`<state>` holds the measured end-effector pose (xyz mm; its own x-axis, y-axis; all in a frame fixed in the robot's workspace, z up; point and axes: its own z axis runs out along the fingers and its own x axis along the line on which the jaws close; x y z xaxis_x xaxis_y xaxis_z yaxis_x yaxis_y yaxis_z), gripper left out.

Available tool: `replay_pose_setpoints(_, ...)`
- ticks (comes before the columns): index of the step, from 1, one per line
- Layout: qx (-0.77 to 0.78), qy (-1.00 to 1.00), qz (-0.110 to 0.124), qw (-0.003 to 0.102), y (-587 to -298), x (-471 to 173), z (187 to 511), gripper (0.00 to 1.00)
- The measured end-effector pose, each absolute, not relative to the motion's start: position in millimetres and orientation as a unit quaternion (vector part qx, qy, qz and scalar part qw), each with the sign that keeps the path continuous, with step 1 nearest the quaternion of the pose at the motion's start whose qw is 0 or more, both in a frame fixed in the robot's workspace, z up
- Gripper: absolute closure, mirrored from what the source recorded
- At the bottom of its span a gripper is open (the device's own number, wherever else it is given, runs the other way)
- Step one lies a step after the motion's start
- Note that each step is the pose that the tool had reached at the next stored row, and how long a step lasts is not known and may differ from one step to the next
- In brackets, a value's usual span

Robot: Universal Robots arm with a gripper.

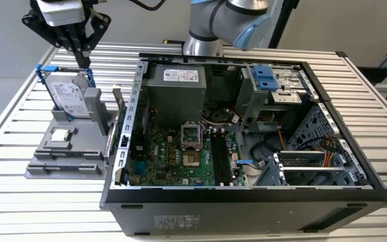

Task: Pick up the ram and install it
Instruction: 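Reach for the ram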

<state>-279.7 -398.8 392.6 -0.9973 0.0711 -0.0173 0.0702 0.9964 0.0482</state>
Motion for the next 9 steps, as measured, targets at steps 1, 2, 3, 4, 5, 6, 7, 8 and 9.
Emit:
replay_pose_setpoints(1, 0.035, 0.999, 0.024, 0.009, -398.8, -282.6, 392.6, 1.0)
replay_pose_setpoints(2, 0.035, 0.999, 0.024, 0.009, -398.8, -285.7, 392.6, 1.0)
replay_pose_setpoints(3, 0.035, 0.999, 0.024, 0.009, -398.8, -288.5, 392.6, 1.0)
replay_pose_setpoints(4, 0.035, 0.999, 0.024, 0.009, -398.8, -291.5, 392.6, 1.0)
replay_pose_setpoints(5, 0.035, 0.999, 0.024, 0.009, -398.8, -294.2, 392.6, 1.0)
replay_pose_setpoints(6, 0.035, 0.999, 0.024, 0.009, -398.8, -296.8, 392.6, 1.0)
replay_pose_setpoints(7, 0.035, 0.999, 0.024, 0.009, -398.8, -299.3, 392.6, 1.0)
replay_pose_setpoints(8, 0.035, 0.999, 0.024, 0.01, -398.8, -302.0, 392.5, 1.0)
replay_pose_setpoints(9, 0.035, 0.999, 0.024, 0.01, -398.8, -304.4, 392.5, 1.0)
